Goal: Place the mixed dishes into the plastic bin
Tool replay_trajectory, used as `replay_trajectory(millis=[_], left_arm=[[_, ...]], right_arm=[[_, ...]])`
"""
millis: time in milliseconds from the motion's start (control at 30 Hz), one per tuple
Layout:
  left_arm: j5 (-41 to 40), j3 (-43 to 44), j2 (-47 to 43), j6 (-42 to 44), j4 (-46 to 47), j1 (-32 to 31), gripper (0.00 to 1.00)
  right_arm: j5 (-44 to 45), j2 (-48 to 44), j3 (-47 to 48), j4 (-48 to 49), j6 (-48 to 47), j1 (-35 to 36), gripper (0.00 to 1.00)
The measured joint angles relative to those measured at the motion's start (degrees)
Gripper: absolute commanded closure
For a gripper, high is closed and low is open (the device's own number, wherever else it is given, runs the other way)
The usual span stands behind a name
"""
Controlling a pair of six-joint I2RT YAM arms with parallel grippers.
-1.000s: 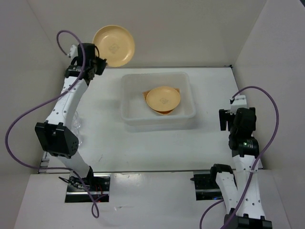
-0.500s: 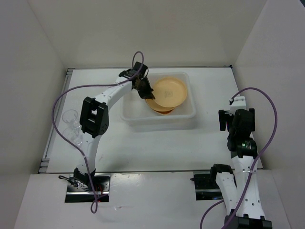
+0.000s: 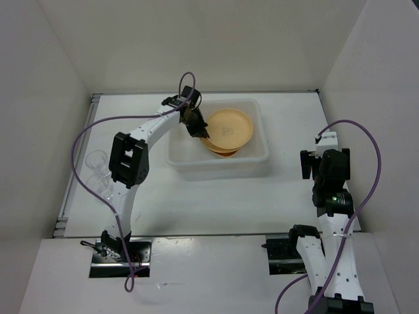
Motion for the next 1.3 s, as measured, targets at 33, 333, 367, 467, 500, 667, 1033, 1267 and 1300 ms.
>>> replay_trajectory(millis=[33, 333, 367, 467, 500, 667, 1033, 1267, 1300], left_arm=[[0.0, 0.0, 0.1, 0.1, -0.2, 0.0, 0.93], [-0.1, 0.0, 0.7, 1.4, -1.4, 0.6, 0.30], [-0.3, 0.0, 0.6, 1.5, -1.6, 0.8, 0.29], [-4.7, 1.6, -0.2, 3.0, -4.8, 1.5, 0.04], [-7.2, 3.8, -0.7, 4.4, -7.0, 1.5, 0.00], [-21.8, 15.9, -7.9, 14.8, -10.6, 2.6, 0.00], [-31.4, -11.7, -22.4, 26.9, -13.0, 20.8, 0.00], [-30.9, -22.6, -20.3, 28.2, -13.0, 28.5, 0.00], [-31.1, -23.5, -20.6, 28.3, -12.3, 29.7, 0.00]], right_arm=[[0.0, 0.0, 0.0, 0.0, 0.0, 0.0, 0.02], [-0.1, 0.0, 0.0, 0.0, -0.1, 0.0, 0.02], [-0.3, 0.0, 0.0, 0.0, -0.1, 0.0, 0.02], [-0.3, 0.0, 0.0, 0.0, -0.1, 0.0, 0.02], [-0.5, 0.0, 0.0, 0.0, -0.1, 0.0, 0.02], [-0.8, 0.0, 0.0, 0.0, -0.1, 0.0, 0.02], [-1.2, 0.6, 0.0, 0.0, -0.3, 0.7, 0.02], [-1.3, 1.5, 0.0, 0.0, -0.4, 1.1, 0.02], [-1.3, 1.6, 0.0, 0.0, -0.4, 1.1, 0.02]])
